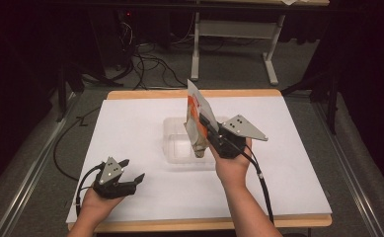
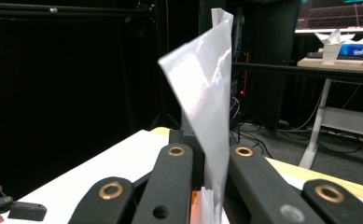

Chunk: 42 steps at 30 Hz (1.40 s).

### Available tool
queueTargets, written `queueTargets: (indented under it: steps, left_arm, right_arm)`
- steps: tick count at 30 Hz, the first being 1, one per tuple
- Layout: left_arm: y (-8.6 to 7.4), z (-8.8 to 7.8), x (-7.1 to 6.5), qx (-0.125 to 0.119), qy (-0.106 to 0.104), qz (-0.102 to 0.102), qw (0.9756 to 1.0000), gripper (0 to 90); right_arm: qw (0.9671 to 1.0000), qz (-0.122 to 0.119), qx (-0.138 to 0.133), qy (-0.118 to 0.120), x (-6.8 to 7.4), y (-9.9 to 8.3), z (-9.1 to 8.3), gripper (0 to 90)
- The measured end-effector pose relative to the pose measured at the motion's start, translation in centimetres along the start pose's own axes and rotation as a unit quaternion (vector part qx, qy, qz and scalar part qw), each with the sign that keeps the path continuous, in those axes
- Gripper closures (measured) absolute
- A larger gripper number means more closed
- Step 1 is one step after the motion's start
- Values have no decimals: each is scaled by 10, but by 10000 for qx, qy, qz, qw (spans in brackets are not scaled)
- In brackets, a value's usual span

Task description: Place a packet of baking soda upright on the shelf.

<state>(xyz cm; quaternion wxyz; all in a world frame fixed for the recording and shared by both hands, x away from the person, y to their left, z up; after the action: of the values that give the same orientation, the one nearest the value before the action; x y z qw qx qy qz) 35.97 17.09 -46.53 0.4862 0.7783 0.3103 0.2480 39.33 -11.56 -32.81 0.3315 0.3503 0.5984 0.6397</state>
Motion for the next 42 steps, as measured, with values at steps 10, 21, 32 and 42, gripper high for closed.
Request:
queueTargets:
  steps: [10, 21, 32, 42]
  left_arm:
    - [0, -1, 2, -18, 5, -10, 10000, 276]
    - [0, 0, 1, -24, 0, -1, 10000, 276]
    - [1, -1, 3, -31, 0, 3, 10000, 276]
    - [1, -1, 3, -21, -5, 9, 10000, 276]
  right_arm:
    - [9997, 113, 222, 3, 0, -13, 23, 900]
    - [9994, 190, 277, -66, -1, -19, 43, 900]
    - [9990, 191, 373, -140, -1, -28, 55, 900]
    - [9986, 207, 445, -219, -4, -34, 64, 900]
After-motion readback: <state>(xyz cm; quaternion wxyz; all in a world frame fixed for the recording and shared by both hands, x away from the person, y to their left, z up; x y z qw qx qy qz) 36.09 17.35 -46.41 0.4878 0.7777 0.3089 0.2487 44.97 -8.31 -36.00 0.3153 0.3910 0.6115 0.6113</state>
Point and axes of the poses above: each handheld gripper's, and its own axes: z roughly forward along the jaws, y roughly out of its top, x roughly to its left, the point moved 5 cm from there along z, roughly forward along the jaws, and after that the axes turned 8 degrees about -x, right-handed, at the moved point
